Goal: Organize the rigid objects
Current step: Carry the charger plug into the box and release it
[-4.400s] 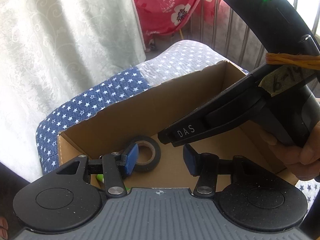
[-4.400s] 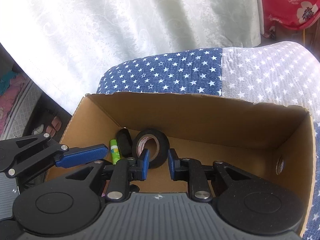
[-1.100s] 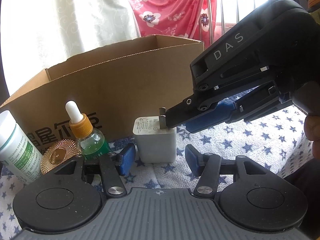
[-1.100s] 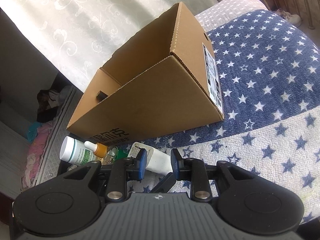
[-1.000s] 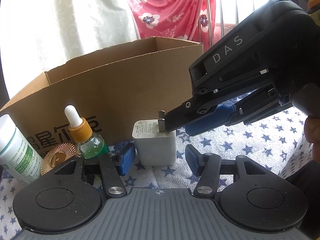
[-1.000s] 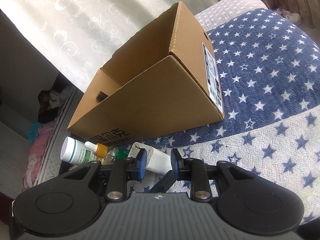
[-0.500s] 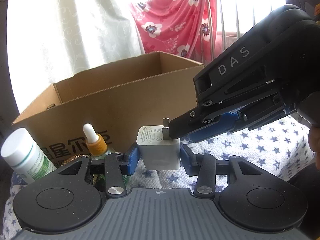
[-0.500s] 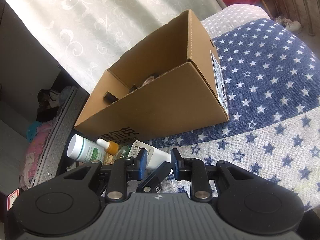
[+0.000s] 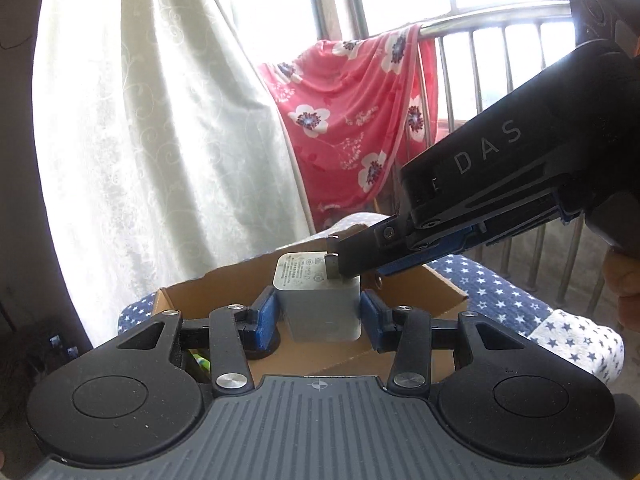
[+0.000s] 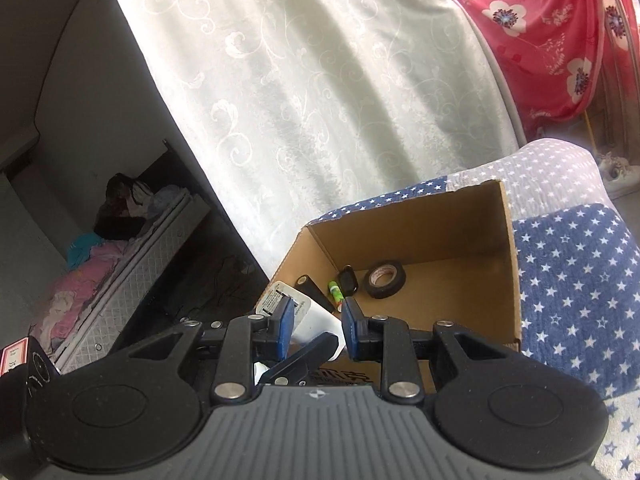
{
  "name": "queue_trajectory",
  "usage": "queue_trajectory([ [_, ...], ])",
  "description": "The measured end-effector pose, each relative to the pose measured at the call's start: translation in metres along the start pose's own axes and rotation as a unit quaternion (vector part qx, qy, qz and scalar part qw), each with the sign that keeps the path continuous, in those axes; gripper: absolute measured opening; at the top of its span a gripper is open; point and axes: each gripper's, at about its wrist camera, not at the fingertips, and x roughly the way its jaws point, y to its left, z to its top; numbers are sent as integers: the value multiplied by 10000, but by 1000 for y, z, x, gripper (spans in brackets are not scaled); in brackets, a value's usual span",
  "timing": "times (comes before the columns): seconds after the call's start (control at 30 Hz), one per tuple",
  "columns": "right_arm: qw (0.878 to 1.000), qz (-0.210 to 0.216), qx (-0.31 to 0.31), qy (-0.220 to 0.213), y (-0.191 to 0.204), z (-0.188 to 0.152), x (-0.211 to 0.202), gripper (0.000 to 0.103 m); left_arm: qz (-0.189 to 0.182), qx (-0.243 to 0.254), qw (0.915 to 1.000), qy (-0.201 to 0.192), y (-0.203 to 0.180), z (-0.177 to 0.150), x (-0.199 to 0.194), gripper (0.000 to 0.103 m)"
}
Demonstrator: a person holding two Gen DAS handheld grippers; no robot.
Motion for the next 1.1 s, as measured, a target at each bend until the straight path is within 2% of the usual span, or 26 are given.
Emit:
queue_trajectory([
  [0.17, 9974, 78, 264, 668, -13, 33, 66, 29, -246, -211, 9949, 959, 44, 12, 67, 43],
  [0.27, 9912, 130, 515, 1215, -30, 39, 112, 29, -299, -312, 9856, 1637, 60, 6, 112, 43],
  [0.37, 9843, 53, 676, 1631, -45, 38, 148, 29, -331, -369, 9759, 2123, 66, -5, 145, 43],
  [0.57, 9711, -107, 911, 2204, -70, 35, 194, 29, -328, -497, 9598, 2741, 70, -17, 167, 43],
  [0.67, 9675, -182, 921, 2348, -76, 35, 207, 29, -265, -495, 9550, 2912, 75, -17, 173, 43],
  [0.8, 9638, -219, 946, 2484, -81, 34, 219, 29, -325, -485, 9528, 2978, 78, -14, 175, 44],
  [0.97, 9639, -160, 956, 2479, -80, 33, 219, 29, -301, -387, 9562, 2886, 73, -10, 170, 44],
  [1.1, 9699, -142, 953, 2238, -77, 38, 202, 29, -288, -391, 9620, 2686, 73, -3, 151, 48],
])
